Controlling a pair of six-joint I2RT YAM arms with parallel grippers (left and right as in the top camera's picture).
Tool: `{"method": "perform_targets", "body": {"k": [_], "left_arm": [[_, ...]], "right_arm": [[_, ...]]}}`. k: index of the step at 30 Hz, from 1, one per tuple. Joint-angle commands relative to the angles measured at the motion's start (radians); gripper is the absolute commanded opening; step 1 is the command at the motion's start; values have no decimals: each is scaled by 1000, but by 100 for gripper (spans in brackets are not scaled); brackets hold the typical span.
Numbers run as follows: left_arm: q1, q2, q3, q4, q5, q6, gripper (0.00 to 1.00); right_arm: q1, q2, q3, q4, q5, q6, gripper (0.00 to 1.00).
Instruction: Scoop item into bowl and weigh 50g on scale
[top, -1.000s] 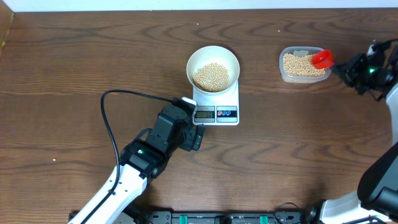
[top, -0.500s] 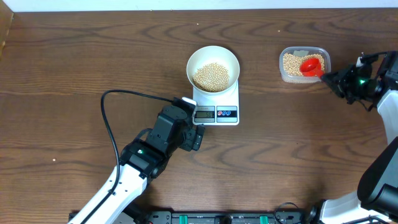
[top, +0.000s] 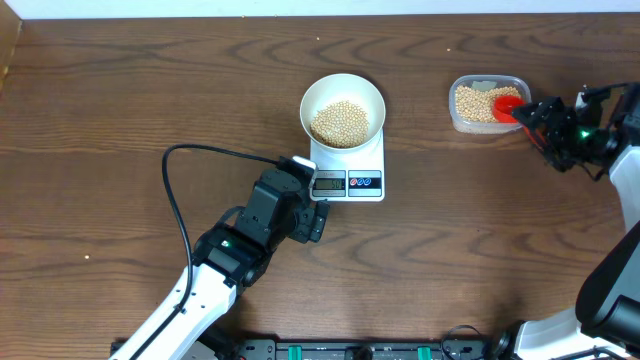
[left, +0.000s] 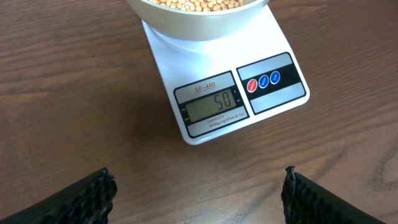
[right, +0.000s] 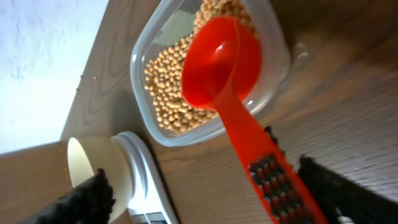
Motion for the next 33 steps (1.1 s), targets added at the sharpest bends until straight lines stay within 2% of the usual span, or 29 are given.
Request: {"method": "perform_targets", "body": {"k": [1, 13, 21, 24, 29, 33], "left_arm": [[2, 2, 2, -2, -6, 5, 88], [2, 2, 2, -2, -6, 5, 88], [2, 2, 2, -2, -6, 5, 88], [2, 2, 2, -2, -6, 5, 88], [2, 2, 2, -2, -6, 5, 88], [2, 2, 2, -2, -6, 5, 88]], "right_arm": [[-29, -18, -8, -10, 4, -68, 99], [-40, -18, -7, -43, 4, -194, 99], [-42, -41, 86, -253, 270, -238, 99], [-40, -79, 160, -346, 328, -245, 99], [-24, -186, 231, -408, 357, -264, 99], [-20, -300, 278, -459, 358, -341, 99]]}}
